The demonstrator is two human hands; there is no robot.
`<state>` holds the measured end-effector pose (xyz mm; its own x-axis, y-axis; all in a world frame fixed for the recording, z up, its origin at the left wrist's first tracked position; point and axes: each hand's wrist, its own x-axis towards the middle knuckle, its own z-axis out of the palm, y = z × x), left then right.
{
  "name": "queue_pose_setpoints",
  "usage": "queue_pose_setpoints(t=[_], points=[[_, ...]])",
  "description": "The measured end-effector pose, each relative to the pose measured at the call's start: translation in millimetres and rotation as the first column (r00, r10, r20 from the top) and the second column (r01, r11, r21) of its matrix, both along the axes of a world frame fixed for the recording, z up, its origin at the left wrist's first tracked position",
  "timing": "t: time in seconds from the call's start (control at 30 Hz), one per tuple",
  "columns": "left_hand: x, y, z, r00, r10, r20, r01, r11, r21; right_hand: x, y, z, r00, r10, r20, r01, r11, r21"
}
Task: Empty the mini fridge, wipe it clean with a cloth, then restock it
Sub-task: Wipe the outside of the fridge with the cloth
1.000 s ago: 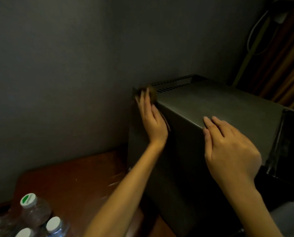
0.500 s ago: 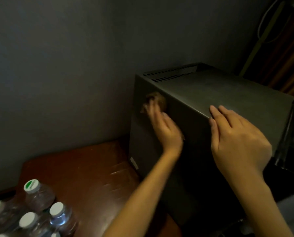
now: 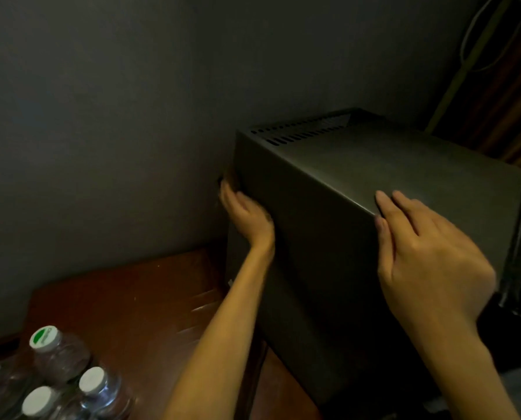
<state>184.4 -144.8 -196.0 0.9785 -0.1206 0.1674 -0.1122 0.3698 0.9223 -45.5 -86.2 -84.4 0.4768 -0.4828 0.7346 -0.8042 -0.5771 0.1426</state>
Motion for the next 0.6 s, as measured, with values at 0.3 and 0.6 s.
queue_pose_setpoints(t=[0.3, 0.6], points=[[-85.2, 27.1, 19.0, 0.968, -0.031, 0.250, 0.034, 0.999, -0.005, -1.5, -0.7, 0.2, 1.000, 0.010, -0.010, -0.010, 1.000, -0.018], [-95.4, 42.4, -57.8, 0.895, -0.094, -0.437, 0.135, 0.989, 0.063, -0.6, 2.3, 2.0, 1.000, 0.017, 0.002, -0.017, 1.000, 0.001]])
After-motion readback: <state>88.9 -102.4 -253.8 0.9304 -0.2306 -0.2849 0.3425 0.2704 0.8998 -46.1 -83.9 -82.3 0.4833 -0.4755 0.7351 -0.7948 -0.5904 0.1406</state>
